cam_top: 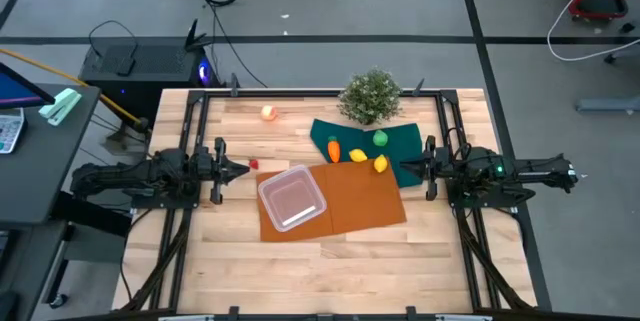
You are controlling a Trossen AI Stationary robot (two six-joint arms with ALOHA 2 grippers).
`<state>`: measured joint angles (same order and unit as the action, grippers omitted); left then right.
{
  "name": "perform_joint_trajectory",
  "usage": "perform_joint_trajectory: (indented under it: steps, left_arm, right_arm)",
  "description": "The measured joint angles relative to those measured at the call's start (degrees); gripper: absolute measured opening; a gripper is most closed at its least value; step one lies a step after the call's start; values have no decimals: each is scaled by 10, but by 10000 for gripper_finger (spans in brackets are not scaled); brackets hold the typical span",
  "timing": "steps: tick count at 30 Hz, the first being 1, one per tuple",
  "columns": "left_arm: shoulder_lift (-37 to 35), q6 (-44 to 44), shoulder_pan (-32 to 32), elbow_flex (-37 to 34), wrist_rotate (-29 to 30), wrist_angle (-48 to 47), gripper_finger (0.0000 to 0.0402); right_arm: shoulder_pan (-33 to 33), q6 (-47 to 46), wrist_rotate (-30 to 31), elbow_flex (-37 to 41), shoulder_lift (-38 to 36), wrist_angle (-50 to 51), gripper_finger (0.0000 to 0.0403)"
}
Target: Pick and placing Produce into tupperware
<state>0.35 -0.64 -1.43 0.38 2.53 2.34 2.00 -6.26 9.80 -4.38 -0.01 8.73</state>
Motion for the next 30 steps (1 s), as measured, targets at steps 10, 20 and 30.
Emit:
perform_joint_trajectory:
  steps: [10,20,30]
  left_arm:
    - [0,0,0,0,0,0,24]
    - [0,0,0,0,0,0,35]
    - [0,0,0,0,0,0,25]
  right_arm:
    - [0,0,0,0,0,0,0]
    - [0,0,0,0,0,0,0]
    - [0,0,0,0,0,0,0]
